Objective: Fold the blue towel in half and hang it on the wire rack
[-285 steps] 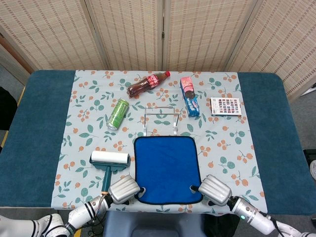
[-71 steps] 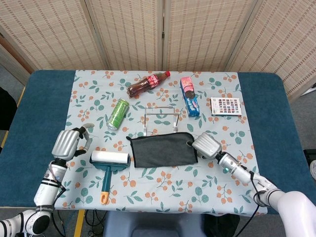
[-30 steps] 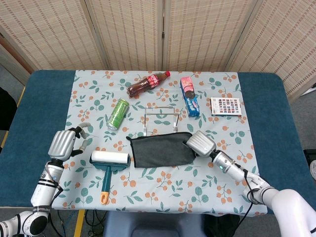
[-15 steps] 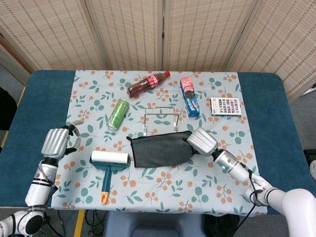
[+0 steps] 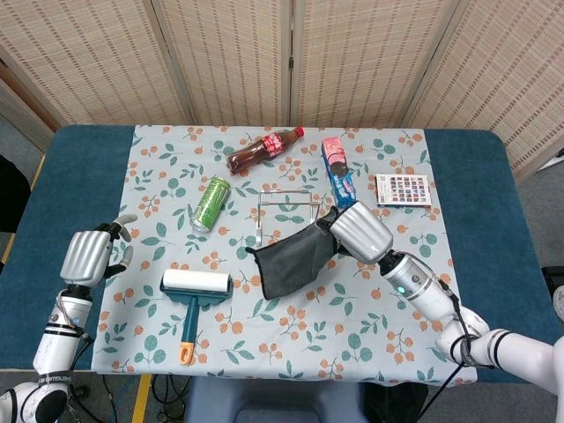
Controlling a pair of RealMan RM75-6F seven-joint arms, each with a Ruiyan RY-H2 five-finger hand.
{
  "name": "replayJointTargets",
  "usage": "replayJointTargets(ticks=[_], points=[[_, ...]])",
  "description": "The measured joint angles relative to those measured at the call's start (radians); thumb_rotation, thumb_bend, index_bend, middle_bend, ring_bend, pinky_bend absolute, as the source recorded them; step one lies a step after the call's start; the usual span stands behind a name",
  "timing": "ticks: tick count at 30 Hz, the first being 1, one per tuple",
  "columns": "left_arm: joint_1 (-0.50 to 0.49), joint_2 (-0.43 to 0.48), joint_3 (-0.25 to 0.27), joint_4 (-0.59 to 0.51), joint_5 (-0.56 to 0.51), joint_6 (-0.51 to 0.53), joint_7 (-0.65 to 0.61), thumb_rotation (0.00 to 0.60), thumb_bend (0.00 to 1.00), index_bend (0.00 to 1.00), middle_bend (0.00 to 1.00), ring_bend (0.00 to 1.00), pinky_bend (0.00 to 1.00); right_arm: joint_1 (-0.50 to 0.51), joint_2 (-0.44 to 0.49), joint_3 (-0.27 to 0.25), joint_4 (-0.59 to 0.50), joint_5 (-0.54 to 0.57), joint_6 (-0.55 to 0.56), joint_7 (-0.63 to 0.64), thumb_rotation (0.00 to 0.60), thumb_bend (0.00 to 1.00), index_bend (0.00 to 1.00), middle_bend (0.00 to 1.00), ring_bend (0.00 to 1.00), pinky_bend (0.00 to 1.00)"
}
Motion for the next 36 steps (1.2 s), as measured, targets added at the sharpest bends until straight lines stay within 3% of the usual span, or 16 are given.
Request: replayJointTargets(ticks=[6,21,29,36], points=[[0.008,0.007,0.001,-0.001,0.005,0.002,-0.016,0.600,0.45,0.23,0.47,0.41,0.75,0.026,0.062,0.076,-0.114,0.044,-0.016,-0.105,0.600,0.41,0.78,0.91,0.91,1.00],[0.018,0.017,0.008,0.019,0.025,-0.010,-0.053,0.600,0.45,0.23,0.47,0.41,0.75,0.025,0.088,0.142,-0.231,0.156,-0.025,-0.368,0.600,0.41,0.78,0.91,0.91,1.00],[0.027,0.015,0.012,0.019,0.036,-0.004,-0.066,0.600,0.45,0.22,0.46,0.40,0.75,0.085,0.038,0.184,-0.203,0.258,-0.114,-0.456,0.600,0.41,0.78,0.91,0.91,1.00],[0.043,0.021,0.018,0.022,0.042,0.007,-0.079,0.600,0.45,0.22,0.46,0.40,0.75,0.174,-0.048,0.228,-0.088,0.374,-0.204,-0.510,0.600,0.41,0.78,0.91,0.91,1.00]])
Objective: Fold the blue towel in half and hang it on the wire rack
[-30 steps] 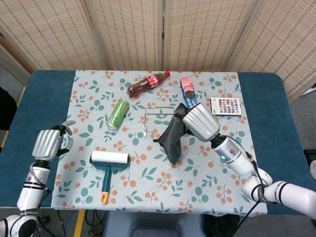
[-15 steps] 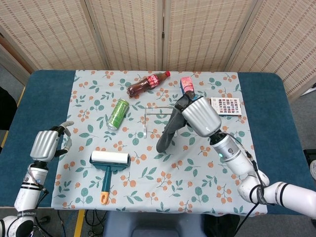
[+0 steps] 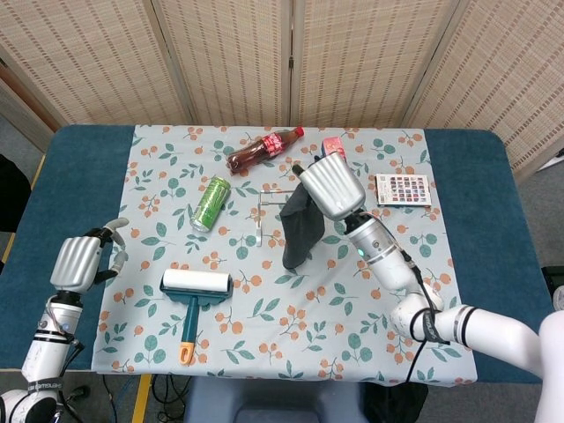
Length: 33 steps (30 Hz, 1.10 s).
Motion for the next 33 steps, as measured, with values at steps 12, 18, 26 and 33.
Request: replayJointTargets(ticks=[12,18,26,33], points=[[0.025,0.012,0.007,0.018,-0.003,0.004,-0.029,0.600,0.45,0.21,0.45,0.39,0.75,0.138,-0.130,0.043,0.235,0.094,-0.105,0.006,0.600,0.41,0.78,0.91,0.91,1.00],[0.032,0.015,0.007,0.020,-0.005,0.003,-0.037,0.600,0.45,0.21,0.44,0.39,0.75,0.191,-0.184,0.047,0.357,0.123,-0.155,0.031,0.600,0.41,0.78,0.91,0.91,1.00],[0.035,0.014,0.006,0.023,-0.009,-0.003,-0.036,0.600,0.45,0.21,0.44,0.39,0.75,0.247,-0.248,0.043,0.518,0.130,-0.199,0.094,0.600,0.41,0.78,0.91,0.91,1.00],[0.039,0.014,0.005,0.023,-0.015,-0.006,-0.032,0.600,0.45,0.21,0.43,0.39,0.75,0.296,-0.307,0.038,0.674,0.133,-0.244,0.157,0.600,0.41,0.78,0.91,0.91,1.00]])
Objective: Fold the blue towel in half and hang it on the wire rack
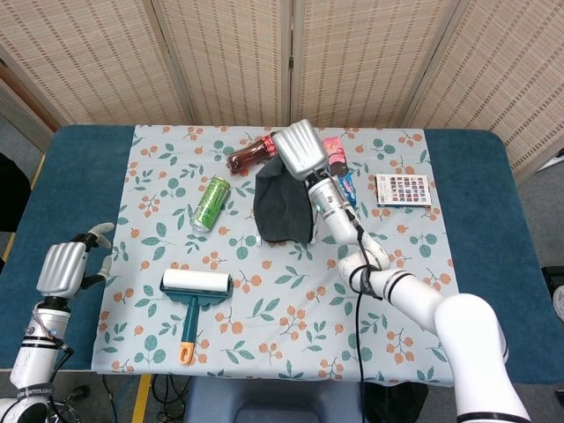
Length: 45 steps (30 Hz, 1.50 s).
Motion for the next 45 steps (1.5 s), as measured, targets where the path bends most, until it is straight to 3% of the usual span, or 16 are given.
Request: replayJointTargets(ticks=[9,12,16,19,21,31,34,39,45], points=[[0.001,0.003,-0.004,-0.002,-0.007,-0.006,0.008,0.600,0.45,0.21,0.43,0.39,0.75,0.046,-0.080,-0.015,0.192,0.002,-0.078,0.073,0.600,0.40,0.74,0.91,0.91,1.00],[0.001,0.004,-0.004,-0.003,-0.007,-0.007,0.011,0.600,0.45,0.21,0.43,0.39,0.75,0.064,-0.109,-0.016,0.246,0.008,-0.113,0.091,0.600,0.33,0.56,0.91,0.91,1.00],[0.003,0.005,-0.003,-0.006,-0.008,-0.007,0.014,0.600,0.45,0.21,0.43,0.39,0.75,0.086,-0.143,-0.010,0.304,0.029,-0.156,0.090,0.600,0.17,0.23,0.91,0.90,1.00],[0.004,0.006,-0.003,-0.006,-0.008,-0.007,0.015,0.600,0.45,0.21,0.42,0.39,0.75,0.099,-0.166,0.000,0.340,0.051,-0.173,0.074,0.600,0.03,0.05,0.90,0.90,1.00],[0.004,0.006,-0.004,-0.006,-0.008,-0.007,0.015,0.600,0.45,0.21,0.42,0.38,0.75,0.107,-0.176,0.010,0.359,0.067,-0.183,0.064,0.600,0.00,0.00,0.89,0.90,1.00],[0.002,0.010,-0.008,0.003,-0.011,-0.014,0.016,0.600,0.45,0.21,0.42,0.38,0.75,0.076,-0.143,-0.006,0.316,0.040,-0.132,0.102,0.600,0.00,0.00,0.87,0.88,1.00],[-0.001,0.014,-0.013,0.010,-0.013,-0.015,0.017,0.600,0.45,0.21,0.42,0.38,0.74,0.040,-0.105,-0.020,0.252,0.021,-0.087,0.121,0.600,0.00,0.08,0.85,0.86,1.00],[-0.005,0.021,-0.021,0.020,-0.016,-0.018,0.017,0.600,0.45,0.21,0.42,0.38,0.71,-0.047,-0.007,-0.041,0.072,-0.004,0.001,0.137,0.600,0.10,0.33,0.81,0.83,1.00],[-0.007,0.036,-0.026,0.027,-0.019,-0.016,0.028,0.600,0.45,0.21,0.42,0.37,0.66,-0.179,0.163,-0.072,-0.241,-0.020,0.110,0.111,0.600,0.17,0.44,0.76,0.78,1.00]])
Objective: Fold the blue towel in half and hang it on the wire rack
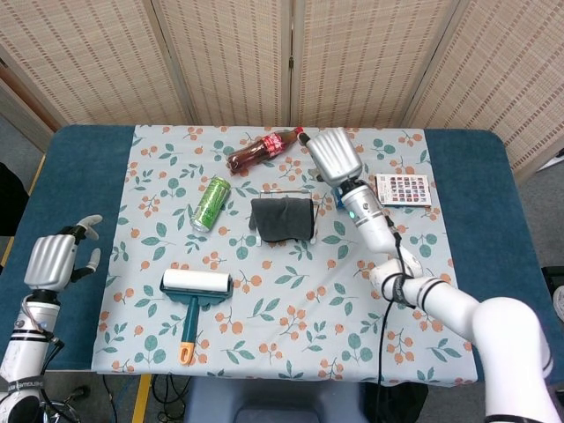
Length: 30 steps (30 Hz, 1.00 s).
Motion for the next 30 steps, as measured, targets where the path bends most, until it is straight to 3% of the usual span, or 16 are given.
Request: replayJointTargets(ticks=[7,12,21,30], points=[[0.008,0.052,0.003,-0.033,-0.029,-0.008,0.057,0.600,0.44,0.21,0.38,0.32,0.55,-0.211,0.245,-0.064,-0.399,-0.008,0.136,-0.026,0.600,0.17,0.47,0.70,0.68,0.93],[0.026,0.081,0.005,-0.068,-0.052,0.009,0.085,0.600,0.42,0.19,0.35,0.28,0.50,-0.416,0.406,-0.148,-0.579,-0.037,0.298,-0.026,0.600,0.17,0.47,0.64,0.61,0.85],[0.079,0.112,0.028,-0.117,-0.033,0.091,0.126,0.600,0.39,0.16,0.28,0.21,0.39,-0.703,0.500,-0.274,-0.695,-0.088,0.549,0.029,0.600,0.18,0.45,0.54,0.50,0.76],[0.150,0.121,0.079,-0.181,0.038,0.186,0.160,0.600,0.39,0.15,0.25,0.18,0.34,-0.898,0.521,-0.354,-0.723,-0.140,0.684,0.099,0.600,0.18,0.42,0.50,0.45,0.69]])
